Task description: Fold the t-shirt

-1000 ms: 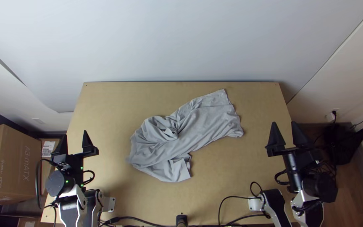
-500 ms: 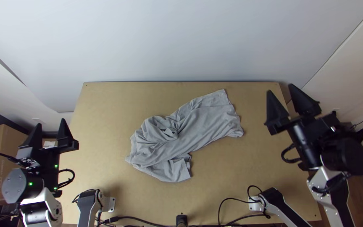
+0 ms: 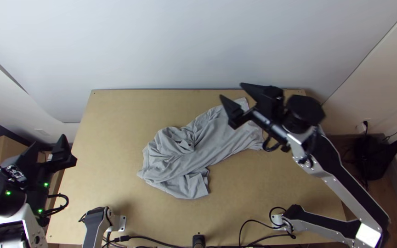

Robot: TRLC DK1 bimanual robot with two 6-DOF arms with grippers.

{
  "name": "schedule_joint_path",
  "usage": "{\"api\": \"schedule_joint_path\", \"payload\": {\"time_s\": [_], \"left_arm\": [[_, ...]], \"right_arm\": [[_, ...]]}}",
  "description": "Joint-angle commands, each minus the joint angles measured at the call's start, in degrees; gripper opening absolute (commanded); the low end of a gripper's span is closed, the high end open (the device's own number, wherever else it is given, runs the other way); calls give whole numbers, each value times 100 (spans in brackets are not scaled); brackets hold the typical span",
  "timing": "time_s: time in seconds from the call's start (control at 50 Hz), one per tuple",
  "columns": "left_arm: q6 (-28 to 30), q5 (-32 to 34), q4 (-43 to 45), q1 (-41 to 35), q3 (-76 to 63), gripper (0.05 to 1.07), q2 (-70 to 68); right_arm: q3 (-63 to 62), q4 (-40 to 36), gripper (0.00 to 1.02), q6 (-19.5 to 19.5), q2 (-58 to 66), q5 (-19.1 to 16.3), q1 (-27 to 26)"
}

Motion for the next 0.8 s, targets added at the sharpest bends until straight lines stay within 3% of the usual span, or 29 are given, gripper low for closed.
{"api": "schedule_joint_path", "payload": {"time_s": [0.0, 0.28, 0.52, 0.78], "left_arm": [[-164, -103, -211, 47, 370, 103, 60], [-252, -147, -870, 56, 370, 103, -72], [-208, -103, -949, 29, 115, 103, -107], [-138, -85, -1072, -15, -60, 103, -98]], "right_arm": [[544, -276, 98, -113, 662, 28, 273], [1819, -1164, 98, 37, 2595, 19, 1161], [2926, -1858, 98, 547, 3993, -43, 1680], [3955, -2500, 98, 1698, 5223, -921, 1785]]}}
